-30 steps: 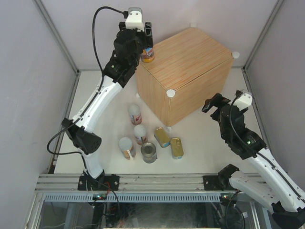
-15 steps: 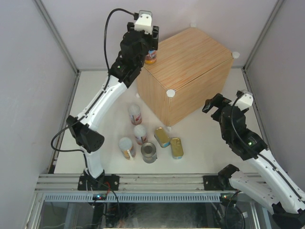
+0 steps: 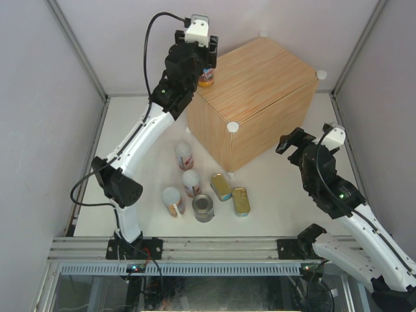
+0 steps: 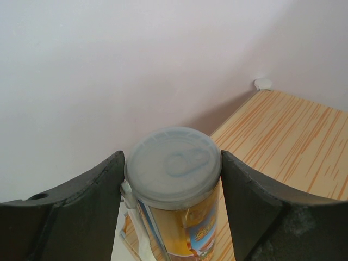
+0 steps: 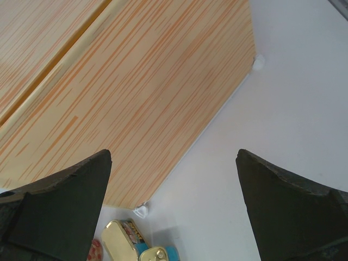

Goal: Place and organize the canned foods onto the counter

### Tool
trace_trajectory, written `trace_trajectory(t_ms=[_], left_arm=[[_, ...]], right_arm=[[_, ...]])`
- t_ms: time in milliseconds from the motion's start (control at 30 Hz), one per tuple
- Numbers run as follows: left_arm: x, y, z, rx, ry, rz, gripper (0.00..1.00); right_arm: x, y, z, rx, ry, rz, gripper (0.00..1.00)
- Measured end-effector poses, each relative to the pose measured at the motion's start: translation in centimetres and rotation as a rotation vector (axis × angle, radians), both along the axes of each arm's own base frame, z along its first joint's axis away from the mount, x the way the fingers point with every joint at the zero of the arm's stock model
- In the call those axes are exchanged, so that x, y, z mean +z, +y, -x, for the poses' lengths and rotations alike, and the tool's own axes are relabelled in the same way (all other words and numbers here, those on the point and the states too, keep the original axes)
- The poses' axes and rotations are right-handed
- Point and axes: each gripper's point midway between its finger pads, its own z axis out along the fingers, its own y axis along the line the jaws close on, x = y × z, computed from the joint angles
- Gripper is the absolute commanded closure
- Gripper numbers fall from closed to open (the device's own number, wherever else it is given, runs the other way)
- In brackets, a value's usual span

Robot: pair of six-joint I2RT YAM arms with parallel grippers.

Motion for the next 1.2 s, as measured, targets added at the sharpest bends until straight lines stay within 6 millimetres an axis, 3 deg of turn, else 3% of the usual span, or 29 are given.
trace_trajectory(t_ms=[333, 767, 1000, 1200], left_arm=[[-0.1, -0.4, -0.6, 0.000, -0.019, 0.010, 0.98], [-0.7, -0.8, -0.9, -0.002, -0.012, 0.008, 0.39], [-0.9, -1.0, -1.0, -0.001, -0.016, 0.010, 0.21], [0.5, -1.3, -0.6, -0.001, -0.057, 0.044, 0.14]], right_arm=[[0.0, 0.0, 0.0, 0.003, 0.002, 0.003, 0.01], [-0.1, -0.3, -0.1, -0.001, 0.007, 0.002, 0.01], [-0.2, 0.0, 0.0, 0.010, 0.010, -0.001, 0.00], [-0.2, 0.1, 0.0, 0.018, 0.011, -0.004, 0.00]])
